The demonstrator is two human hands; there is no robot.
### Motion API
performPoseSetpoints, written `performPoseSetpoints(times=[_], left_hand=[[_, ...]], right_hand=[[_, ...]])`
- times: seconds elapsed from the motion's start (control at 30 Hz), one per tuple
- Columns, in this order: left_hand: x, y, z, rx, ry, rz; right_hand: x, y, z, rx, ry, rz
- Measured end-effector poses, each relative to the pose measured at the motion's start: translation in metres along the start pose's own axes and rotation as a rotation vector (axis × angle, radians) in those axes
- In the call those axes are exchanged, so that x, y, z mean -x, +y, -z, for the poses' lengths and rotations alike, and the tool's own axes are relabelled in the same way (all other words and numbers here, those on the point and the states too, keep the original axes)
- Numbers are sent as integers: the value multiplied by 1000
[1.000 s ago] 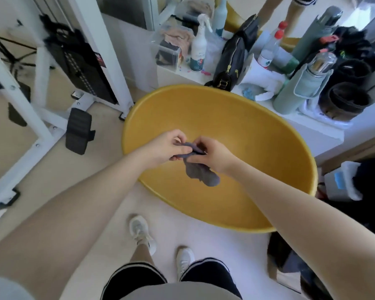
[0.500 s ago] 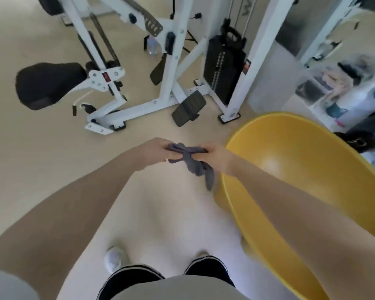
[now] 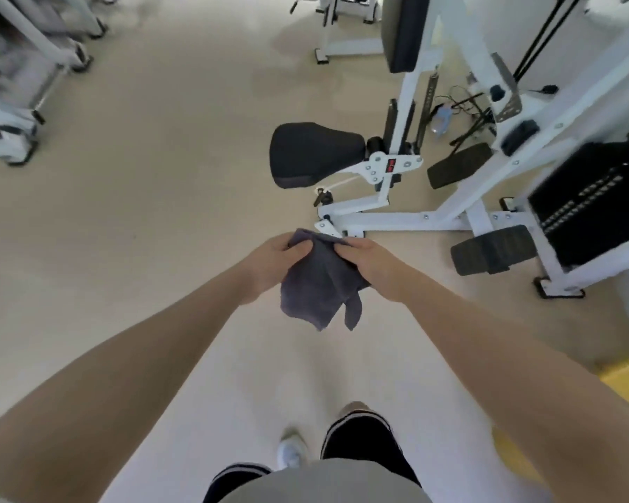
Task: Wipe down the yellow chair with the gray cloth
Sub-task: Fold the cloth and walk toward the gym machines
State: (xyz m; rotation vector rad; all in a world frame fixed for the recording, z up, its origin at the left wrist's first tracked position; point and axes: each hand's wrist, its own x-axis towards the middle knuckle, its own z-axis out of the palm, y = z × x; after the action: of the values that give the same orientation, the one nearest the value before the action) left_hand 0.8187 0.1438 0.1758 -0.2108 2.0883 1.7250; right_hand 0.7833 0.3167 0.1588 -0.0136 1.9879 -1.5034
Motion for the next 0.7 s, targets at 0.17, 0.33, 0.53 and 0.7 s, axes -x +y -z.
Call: performPoseSetpoints(times=[0.17,0.33,0.53,0.7], left_hand=[[-31,0,87,-75,155,12],[-111,9,156,-240,400,-4],[-236,57,234,48,383,56],[-318,108,289,-54,289,33]], right_hand=[[-81,-48,-30,13,-60,16],[-181,-93,-45,-132,-165,41],[-321,-166,-36,-274,-193,65],[-406,-224,4,-143,-229,99]])
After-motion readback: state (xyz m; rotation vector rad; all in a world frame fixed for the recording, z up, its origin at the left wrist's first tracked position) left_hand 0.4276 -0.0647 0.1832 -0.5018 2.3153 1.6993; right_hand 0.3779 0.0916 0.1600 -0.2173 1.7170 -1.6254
